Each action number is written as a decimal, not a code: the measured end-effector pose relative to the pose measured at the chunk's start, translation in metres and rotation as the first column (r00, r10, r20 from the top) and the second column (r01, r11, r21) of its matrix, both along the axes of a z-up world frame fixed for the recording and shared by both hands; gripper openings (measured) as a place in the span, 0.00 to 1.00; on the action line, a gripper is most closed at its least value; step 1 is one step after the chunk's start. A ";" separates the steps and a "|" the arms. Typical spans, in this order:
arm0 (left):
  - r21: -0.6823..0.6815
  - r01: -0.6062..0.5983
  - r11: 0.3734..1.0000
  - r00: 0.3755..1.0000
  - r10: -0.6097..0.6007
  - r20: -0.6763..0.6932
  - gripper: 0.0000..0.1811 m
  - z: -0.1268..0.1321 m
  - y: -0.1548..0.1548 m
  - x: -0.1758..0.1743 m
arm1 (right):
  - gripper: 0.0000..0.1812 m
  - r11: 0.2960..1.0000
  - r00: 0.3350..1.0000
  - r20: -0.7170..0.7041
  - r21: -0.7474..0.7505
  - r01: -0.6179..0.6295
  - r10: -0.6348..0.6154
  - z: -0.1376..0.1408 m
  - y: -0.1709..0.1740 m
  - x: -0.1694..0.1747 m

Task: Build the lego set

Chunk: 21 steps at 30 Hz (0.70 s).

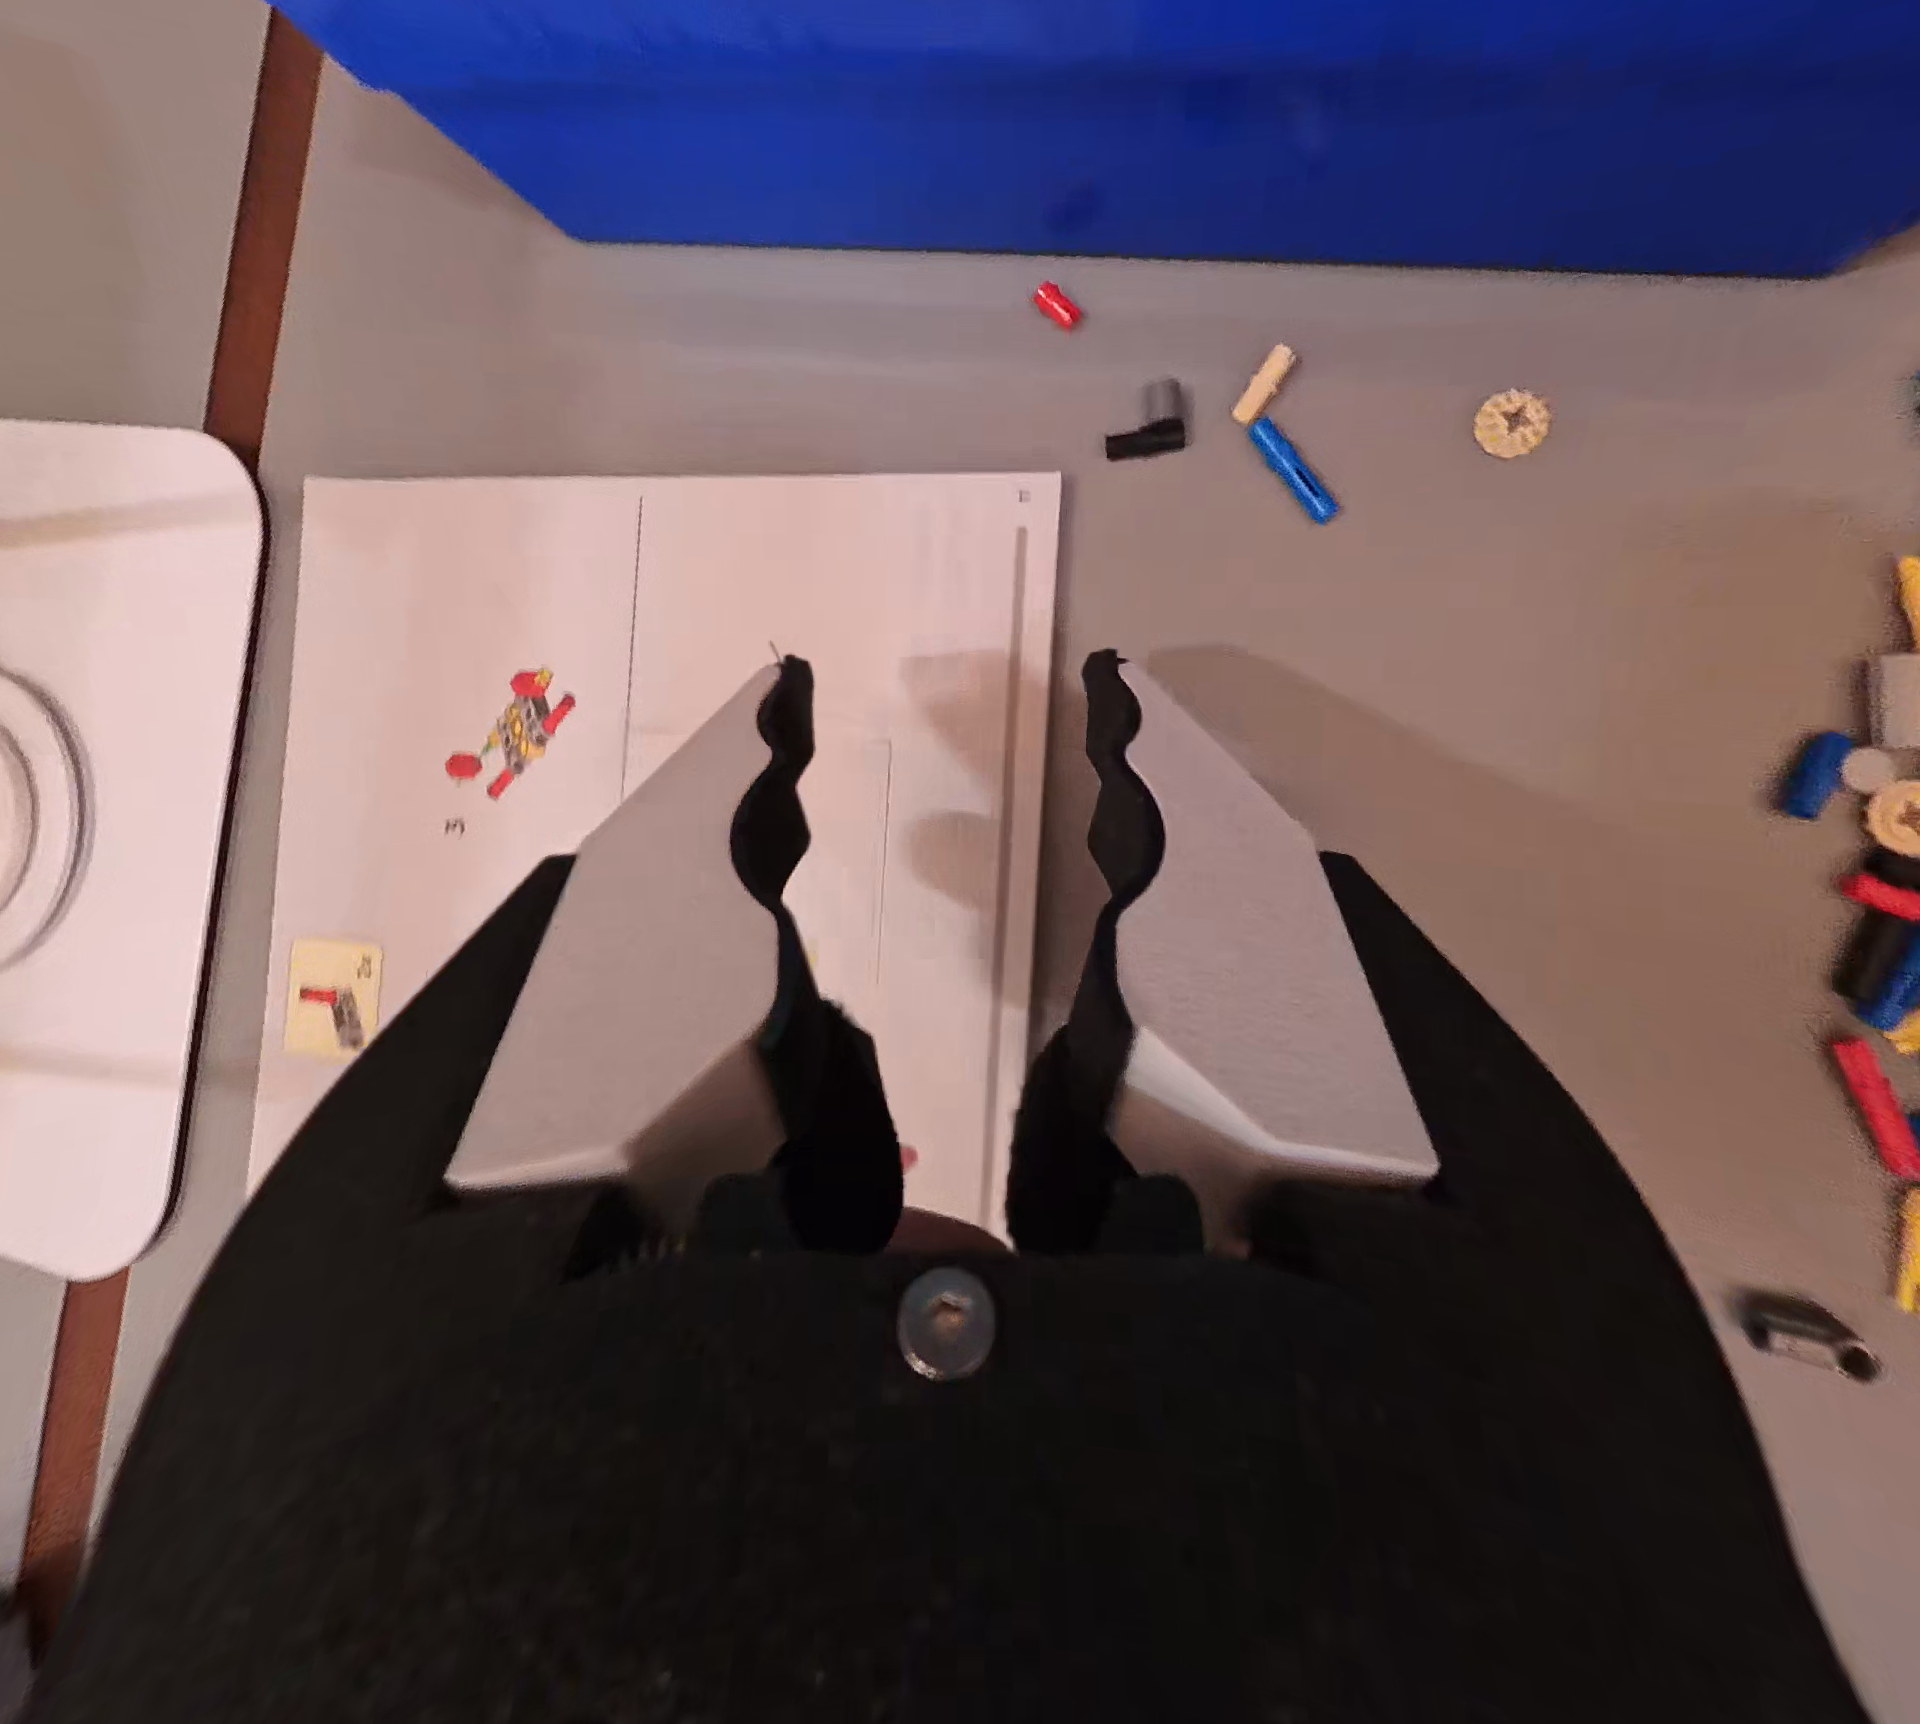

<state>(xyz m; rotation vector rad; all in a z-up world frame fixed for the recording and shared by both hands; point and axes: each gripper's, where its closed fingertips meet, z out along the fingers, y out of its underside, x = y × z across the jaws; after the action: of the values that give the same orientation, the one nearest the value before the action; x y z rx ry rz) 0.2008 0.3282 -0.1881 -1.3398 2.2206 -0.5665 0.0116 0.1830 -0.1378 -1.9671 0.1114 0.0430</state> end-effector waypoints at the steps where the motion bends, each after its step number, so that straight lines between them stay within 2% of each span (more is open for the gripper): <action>1: -0.006 0.011 1.000 1.000 -0.011 -0.001 0.27 -0.002 -0.001 0.004 | 0.23 1.000 1.000 0.000 -0.006 -0.006 0.006 0.000 0.003 0.000; 6: -0.108 0.099 0.989 0.992 -0.108 -0.072 0.25 -0.019 -0.021 0.001 | 0.23 1.000 0.999 -0.034 -0.011 -0.027 0.026 0.000 0.012 -0.002; 8: -0.069 0.065 0.996 0.997 -0.068 -0.042 0.13 -0.022 -0.014 0.005 | 0.22 0.999 0.998 -0.048 -0.008 -0.040 0.040 -0.002 0.013 -0.006; 9: -0.065 0.050 0.997 0.998 -0.051 -0.025 0.11 -0.022 -0.012 0.007 | 0.22 0.999 0.998 -0.052 -0.007 -0.044 0.044 -0.002 0.013 -0.007; 12: -0.134 -0.002 0.991 1.000 0.002 -0.003 0.10 -0.021 -0.012 0.008 | 0.21 0.999 0.998 -0.060 0.009 -0.037 0.037 0.001 0.012 -0.005; 14: -0.182 -0.001 0.983 1.000 -0.001 -0.011 0.04 -0.019 -0.015 0.006 | 0.21 0.999 0.997 -0.069 0.013 -0.032 0.033 0.002 0.012 -0.005; 18: -0.179 -0.008 0.984 1.000 0.009 0.005 0.01 -0.016 -0.013 0.007 | 0.21 1.000 0.999 -0.048 0.015 -0.012 0.013 0.003 0.012 0.000; 21: -0.191 -0.043 0.981 0.999 0.048 0.021 0.00 -0.013 -0.009 0.010 | 0.20 0.998 0.997 -0.027 -0.005 0.069 -0.069 0.001 0.016 0.020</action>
<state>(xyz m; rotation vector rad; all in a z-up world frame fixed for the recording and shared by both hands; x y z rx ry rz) 0.2105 0.3195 -0.2015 -1.4656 2.1530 -0.7923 0.0314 0.1995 -0.1367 -1.9654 0.1974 0.0246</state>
